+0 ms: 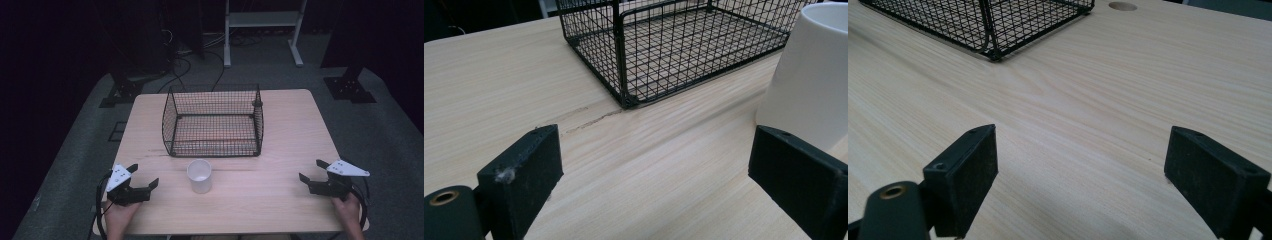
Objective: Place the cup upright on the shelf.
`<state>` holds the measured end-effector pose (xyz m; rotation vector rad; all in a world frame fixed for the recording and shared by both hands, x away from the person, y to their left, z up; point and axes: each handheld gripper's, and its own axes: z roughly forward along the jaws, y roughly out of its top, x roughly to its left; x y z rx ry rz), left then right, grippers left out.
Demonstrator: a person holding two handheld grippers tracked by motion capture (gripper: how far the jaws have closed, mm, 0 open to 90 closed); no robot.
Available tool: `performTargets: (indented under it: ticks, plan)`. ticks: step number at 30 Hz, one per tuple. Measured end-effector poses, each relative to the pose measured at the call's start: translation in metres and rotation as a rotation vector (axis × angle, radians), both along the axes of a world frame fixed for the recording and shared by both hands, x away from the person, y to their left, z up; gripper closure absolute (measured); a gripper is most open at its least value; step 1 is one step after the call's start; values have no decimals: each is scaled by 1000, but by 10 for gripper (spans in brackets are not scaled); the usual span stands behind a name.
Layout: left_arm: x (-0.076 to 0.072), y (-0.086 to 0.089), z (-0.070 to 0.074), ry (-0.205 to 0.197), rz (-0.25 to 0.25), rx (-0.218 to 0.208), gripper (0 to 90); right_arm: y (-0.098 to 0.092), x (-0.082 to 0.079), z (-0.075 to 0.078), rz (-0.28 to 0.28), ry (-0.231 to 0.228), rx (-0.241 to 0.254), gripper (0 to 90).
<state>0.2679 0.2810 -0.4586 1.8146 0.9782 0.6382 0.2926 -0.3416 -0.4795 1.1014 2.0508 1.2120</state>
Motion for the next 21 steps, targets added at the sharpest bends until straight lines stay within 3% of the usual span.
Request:
performTargets:
  ticks: [7, 16, 21]
  plan:
    - [-1, 0, 4, -15, -10, -26, 63, 1, 0, 0, 1, 0, -7, 131]
    - [-2, -9, 12, -40, -66, -40, 46, 2, 1, 0, 0, 6, -14, 131]
    - [-2, -16, 15, -35, -83, -11, 37, 2, 1, 0, 0, 7, -16, 131]
